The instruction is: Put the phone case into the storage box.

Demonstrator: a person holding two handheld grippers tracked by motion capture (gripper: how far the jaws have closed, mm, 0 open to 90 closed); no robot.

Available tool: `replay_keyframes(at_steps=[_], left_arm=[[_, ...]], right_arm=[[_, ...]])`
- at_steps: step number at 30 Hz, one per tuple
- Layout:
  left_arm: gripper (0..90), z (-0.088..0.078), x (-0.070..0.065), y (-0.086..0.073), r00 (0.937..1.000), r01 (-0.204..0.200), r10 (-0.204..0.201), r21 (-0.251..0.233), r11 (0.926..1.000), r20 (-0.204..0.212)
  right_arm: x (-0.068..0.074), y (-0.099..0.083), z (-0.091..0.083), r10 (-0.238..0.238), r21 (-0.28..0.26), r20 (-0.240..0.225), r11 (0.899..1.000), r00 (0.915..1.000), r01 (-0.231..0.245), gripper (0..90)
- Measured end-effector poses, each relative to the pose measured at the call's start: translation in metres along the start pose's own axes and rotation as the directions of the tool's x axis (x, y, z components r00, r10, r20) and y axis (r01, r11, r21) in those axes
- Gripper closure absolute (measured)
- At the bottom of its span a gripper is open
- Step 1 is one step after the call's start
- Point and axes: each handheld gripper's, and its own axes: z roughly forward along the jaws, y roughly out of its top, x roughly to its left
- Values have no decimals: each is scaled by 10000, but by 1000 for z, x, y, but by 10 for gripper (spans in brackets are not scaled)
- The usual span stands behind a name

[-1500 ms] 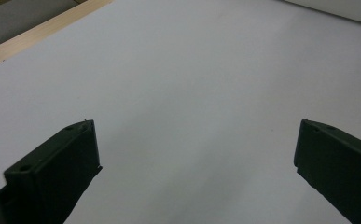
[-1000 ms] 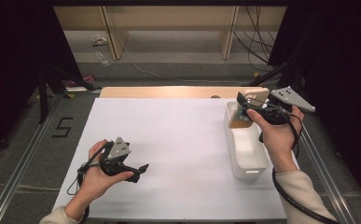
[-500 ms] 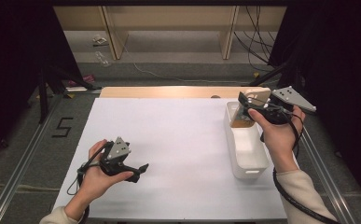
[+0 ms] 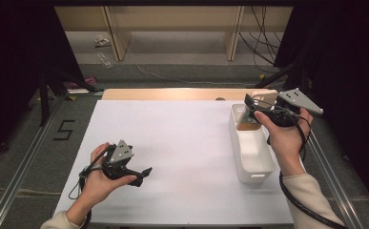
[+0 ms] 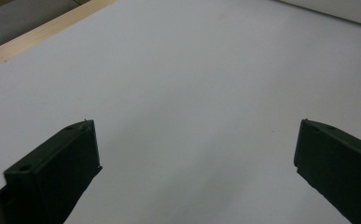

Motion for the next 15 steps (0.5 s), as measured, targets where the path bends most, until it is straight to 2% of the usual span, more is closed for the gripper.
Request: replay_keyframes(at_steps=[15], left_arm=[[0,0,0,0,10000,-5,5,1,10000,7]], right_arm=[[-1,-1,1,-34,24,62,10000,10000,33,128]])
